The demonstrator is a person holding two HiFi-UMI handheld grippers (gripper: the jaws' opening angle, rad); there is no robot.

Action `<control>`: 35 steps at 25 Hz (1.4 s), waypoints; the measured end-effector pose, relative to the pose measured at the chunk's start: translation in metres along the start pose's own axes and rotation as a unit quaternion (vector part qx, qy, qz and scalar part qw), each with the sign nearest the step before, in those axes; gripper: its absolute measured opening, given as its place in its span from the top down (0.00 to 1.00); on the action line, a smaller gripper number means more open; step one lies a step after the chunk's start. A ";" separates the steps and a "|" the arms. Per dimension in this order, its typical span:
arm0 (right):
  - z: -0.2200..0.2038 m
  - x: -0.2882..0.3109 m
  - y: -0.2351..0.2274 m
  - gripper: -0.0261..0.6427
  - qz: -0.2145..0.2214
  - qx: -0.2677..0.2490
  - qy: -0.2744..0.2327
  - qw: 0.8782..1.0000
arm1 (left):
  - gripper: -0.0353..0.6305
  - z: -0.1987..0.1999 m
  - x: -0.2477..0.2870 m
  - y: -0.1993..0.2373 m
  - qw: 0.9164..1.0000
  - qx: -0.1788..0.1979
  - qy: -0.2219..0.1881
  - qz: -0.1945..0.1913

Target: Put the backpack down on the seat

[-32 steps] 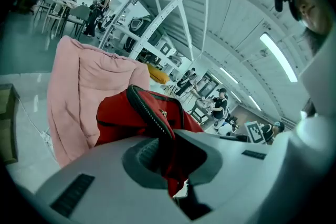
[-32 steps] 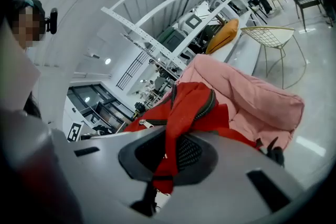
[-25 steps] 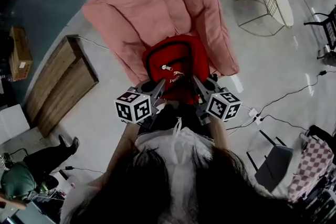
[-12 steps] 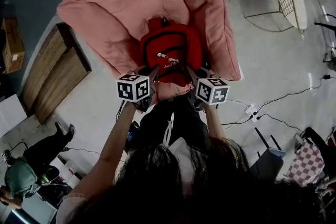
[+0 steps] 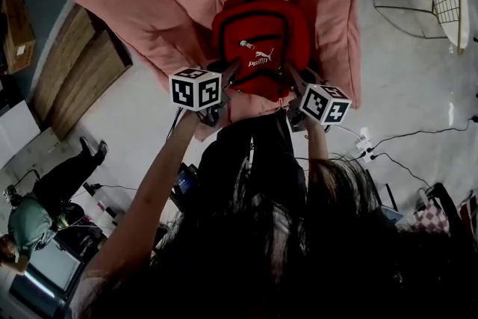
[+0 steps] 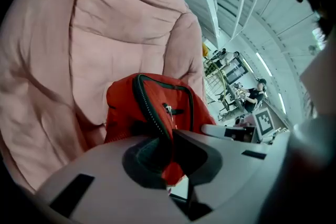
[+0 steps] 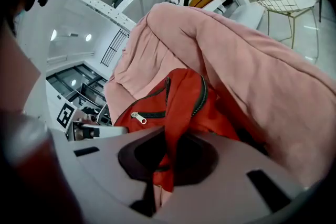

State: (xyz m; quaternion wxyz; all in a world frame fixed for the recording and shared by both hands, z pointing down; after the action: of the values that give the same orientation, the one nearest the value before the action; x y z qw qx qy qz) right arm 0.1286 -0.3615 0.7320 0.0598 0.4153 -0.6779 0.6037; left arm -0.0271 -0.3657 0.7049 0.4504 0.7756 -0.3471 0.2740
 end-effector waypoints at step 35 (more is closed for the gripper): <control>0.013 -0.031 0.004 0.64 -0.077 -0.092 -0.093 0.988 | 0.55 0.001 -0.042 0.070 0.992 0.005 -0.123 0.030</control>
State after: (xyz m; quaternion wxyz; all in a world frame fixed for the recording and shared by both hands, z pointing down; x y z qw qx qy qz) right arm 0.1515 -0.3575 0.7072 0.0804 0.5136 -0.6988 0.4912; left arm -0.1077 -0.3791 0.7090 0.3920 0.7947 -0.4219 0.1917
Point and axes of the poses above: the fingertips, and each gripper's own axes: x forward along the fingers, y to its left, z out of its top, the point moved 2 cm from there along -x, backward along the fingers, and after that the axes turned 9 degrees about x, right-handed, at the moved point
